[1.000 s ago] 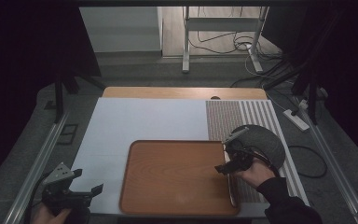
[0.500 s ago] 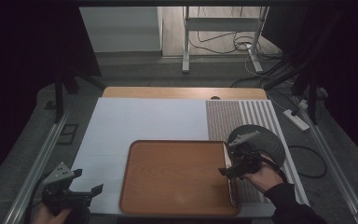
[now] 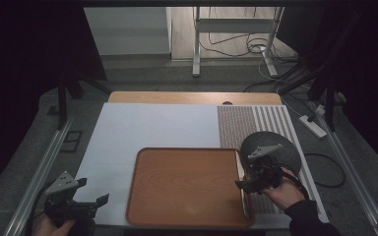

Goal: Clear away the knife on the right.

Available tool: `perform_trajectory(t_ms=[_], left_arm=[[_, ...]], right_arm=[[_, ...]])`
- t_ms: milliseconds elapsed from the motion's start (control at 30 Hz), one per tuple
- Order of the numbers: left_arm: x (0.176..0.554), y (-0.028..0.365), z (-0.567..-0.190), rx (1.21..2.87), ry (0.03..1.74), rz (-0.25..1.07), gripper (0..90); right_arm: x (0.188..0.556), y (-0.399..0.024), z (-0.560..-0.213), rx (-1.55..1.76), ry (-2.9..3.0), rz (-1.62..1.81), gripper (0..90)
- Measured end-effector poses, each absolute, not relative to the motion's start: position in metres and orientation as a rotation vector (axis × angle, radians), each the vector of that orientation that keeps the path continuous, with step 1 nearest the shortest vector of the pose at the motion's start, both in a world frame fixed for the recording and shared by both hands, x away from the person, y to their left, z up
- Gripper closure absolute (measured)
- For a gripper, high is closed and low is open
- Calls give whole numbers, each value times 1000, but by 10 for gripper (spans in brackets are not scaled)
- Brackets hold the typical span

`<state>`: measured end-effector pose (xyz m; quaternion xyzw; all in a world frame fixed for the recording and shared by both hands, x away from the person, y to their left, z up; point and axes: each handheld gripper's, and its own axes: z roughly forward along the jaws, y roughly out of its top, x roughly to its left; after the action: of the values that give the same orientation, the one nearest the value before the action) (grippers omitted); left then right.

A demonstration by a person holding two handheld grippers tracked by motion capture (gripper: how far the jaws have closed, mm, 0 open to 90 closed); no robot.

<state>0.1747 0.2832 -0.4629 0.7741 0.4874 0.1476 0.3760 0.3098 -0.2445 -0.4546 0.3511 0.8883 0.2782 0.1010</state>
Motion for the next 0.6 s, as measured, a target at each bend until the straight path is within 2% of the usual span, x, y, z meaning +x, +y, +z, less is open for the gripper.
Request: perform_trajectory(t_ms=[600], left_arm=[[175,284,-463,1978,1247,376,38]], right_arm=[[295,-256,-452,1033,2580,835,0]])
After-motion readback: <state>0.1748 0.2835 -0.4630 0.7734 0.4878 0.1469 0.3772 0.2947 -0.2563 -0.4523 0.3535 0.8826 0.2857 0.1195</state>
